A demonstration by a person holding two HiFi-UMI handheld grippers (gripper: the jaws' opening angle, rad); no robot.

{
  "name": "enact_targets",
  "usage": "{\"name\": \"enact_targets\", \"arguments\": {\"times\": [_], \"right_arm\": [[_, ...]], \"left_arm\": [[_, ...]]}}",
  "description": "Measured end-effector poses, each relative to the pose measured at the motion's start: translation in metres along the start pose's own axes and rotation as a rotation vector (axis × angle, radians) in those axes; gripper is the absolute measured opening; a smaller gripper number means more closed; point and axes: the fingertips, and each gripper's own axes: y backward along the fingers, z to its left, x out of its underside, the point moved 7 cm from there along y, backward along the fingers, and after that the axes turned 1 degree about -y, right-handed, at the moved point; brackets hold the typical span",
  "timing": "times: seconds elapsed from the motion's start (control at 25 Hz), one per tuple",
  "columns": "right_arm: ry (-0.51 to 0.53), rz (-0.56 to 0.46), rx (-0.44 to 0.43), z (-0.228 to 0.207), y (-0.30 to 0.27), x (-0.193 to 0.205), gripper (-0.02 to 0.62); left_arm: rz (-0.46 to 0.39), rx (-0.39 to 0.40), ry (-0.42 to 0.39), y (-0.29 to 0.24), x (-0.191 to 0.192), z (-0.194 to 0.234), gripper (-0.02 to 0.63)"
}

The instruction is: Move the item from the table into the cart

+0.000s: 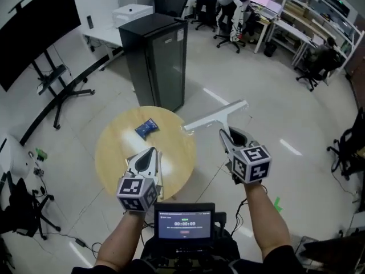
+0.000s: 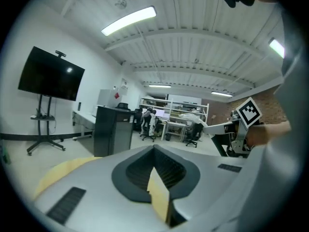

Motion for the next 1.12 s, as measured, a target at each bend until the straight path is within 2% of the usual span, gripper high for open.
{"name": "enact_targets", "arguments": {"times": [0.16, 0.28, 0.36, 0.52, 0.64, 0.88, 1.12], "right_arm": [[-0.023, -0.064, 0.174, -0.075, 0.152, 0.0, 0.08], [-0.049, -0.106, 0.286, -0.127, 0.253, 0.009, 0.08], [-0.064, -0.127, 0.37, -0.174, 0.342, 0.026, 0.08], [-0.083, -0.156, 0.549, -0.262, 0.544, 0.082, 0.08], [-0.1, -0.159, 0.688, -0.289, 0.648, 0.101, 0.08], [-0.157, -0.154, 0.964, -0.326, 0.79, 0.126, 0.08], [-0.219, -0.158, 1.282, -0.346, 0.938, 0.168, 0.08]], "left_arm": [[-0.017, 0.192, -0.089, -0.021, -0.025, -0.138, 0.002], [-0.035, 0.316, -0.117, -0.04, -0.027, -0.241, 0.002], [-0.038, 0.409, -0.133, -0.051, -0.018, -0.34, 0.002], [-0.022, 0.605, -0.188, -0.055, 0.033, -0.562, 0.002], [0.007, 0.76, -0.205, -0.051, 0.05, -0.675, 0.002], [0.036, 1.041, -0.275, -0.064, 0.059, -0.838, 0.002], [0.079, 1.364, -0.324, -0.055, 0.097, -1.017, 0.002]]}}
